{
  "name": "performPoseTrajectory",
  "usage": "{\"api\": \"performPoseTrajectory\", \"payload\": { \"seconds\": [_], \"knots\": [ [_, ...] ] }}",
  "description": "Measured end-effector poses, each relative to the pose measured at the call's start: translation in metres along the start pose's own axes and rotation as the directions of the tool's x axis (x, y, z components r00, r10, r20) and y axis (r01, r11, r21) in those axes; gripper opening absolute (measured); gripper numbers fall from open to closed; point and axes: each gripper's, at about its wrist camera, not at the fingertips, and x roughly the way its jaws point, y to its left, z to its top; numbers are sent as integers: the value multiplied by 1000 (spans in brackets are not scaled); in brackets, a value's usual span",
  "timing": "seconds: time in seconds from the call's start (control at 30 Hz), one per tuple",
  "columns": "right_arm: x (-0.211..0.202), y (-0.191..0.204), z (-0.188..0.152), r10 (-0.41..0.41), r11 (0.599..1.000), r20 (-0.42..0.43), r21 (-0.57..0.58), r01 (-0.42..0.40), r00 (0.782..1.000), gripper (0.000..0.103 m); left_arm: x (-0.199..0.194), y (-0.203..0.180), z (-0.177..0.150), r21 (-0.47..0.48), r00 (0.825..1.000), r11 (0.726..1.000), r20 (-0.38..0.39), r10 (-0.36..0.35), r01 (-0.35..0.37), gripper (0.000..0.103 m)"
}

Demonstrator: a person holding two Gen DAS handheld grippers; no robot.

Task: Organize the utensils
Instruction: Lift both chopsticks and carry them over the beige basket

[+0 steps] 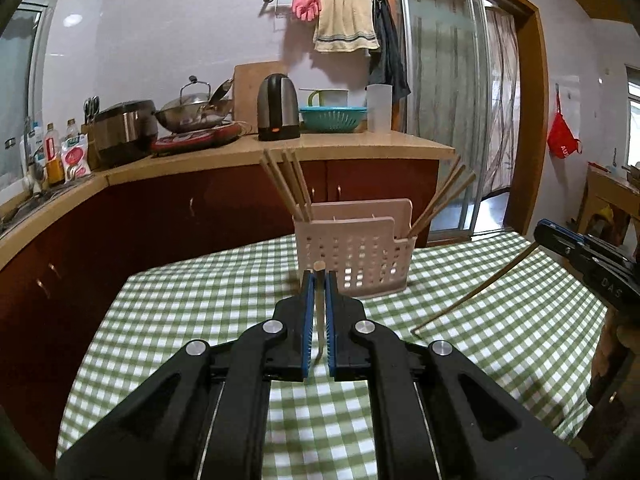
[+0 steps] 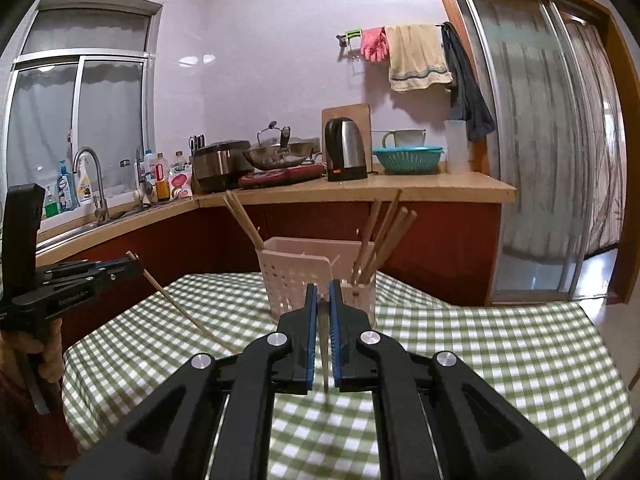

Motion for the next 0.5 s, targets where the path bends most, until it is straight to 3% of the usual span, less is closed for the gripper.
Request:
{"api": "performPoseTrajectory", "payload": {
  "seconds": [0.27,0.5],
  "knots": [
    [18,3,25,15,1000,32,-4,-15,999,7,16,2,26,-23,998,999,41,-41,42,6],
    [11,8,70,54,998,126,-34,-50,991,7,-2,-1,75,-7,983,997,164,-78,80,6]
  ]
}}
